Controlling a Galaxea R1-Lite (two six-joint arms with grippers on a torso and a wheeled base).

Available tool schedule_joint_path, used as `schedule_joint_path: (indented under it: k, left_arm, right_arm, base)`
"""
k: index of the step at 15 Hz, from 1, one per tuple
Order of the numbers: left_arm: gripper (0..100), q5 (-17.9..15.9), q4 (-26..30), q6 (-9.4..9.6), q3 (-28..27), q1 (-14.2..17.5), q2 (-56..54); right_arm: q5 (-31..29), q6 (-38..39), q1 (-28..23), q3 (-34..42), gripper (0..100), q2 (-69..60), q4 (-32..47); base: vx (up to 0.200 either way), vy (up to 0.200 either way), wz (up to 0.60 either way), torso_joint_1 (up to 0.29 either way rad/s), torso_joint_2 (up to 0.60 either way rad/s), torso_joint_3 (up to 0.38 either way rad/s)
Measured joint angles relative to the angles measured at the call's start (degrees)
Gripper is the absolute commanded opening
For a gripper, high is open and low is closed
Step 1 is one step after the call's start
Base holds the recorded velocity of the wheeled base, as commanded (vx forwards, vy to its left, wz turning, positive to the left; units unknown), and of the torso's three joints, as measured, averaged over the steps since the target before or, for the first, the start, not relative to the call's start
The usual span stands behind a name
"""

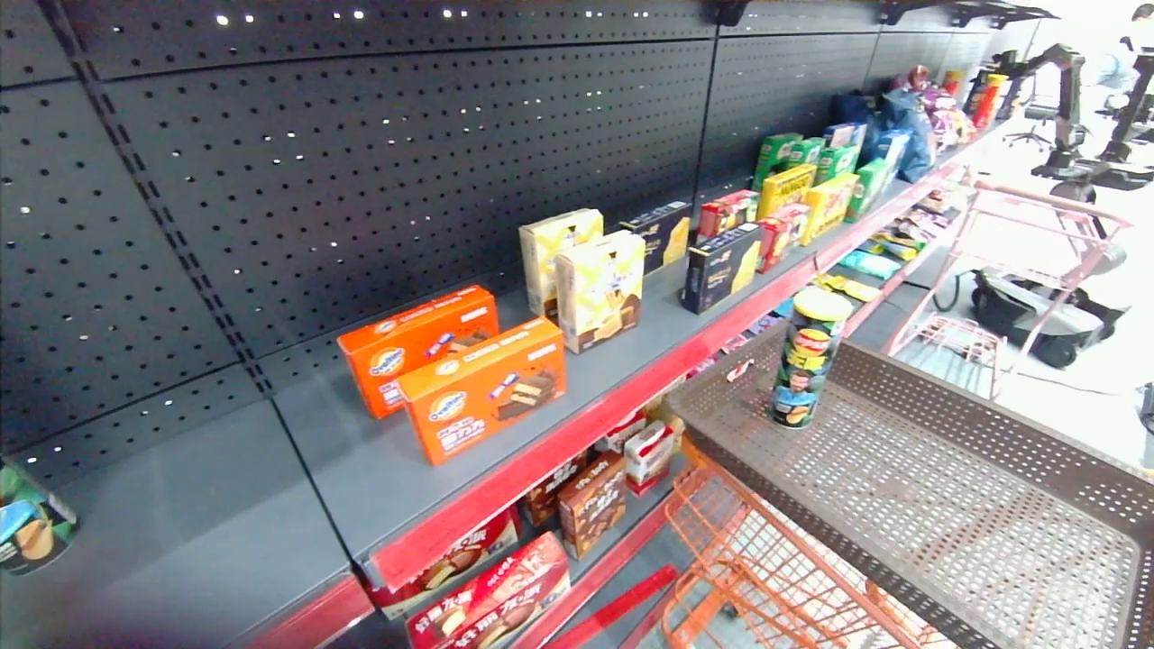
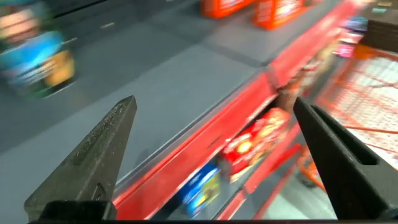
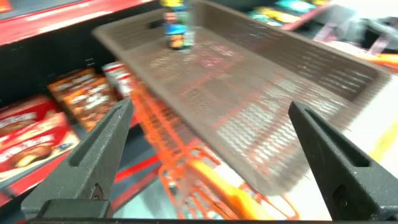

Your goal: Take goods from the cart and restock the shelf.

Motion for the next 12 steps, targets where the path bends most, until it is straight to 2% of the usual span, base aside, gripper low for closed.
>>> schedule_joint_path:
  k: [12]
  left_arm:
    - [100,0.0,0.0,-0.02,0.0,0.02,0.0]
  right_arm:
    - [0.02,0.04,0.0,0.0,100,-0.02,0.02]
  base:
    - [0.0,0.0,0.0,0.0,0.0,0.0]
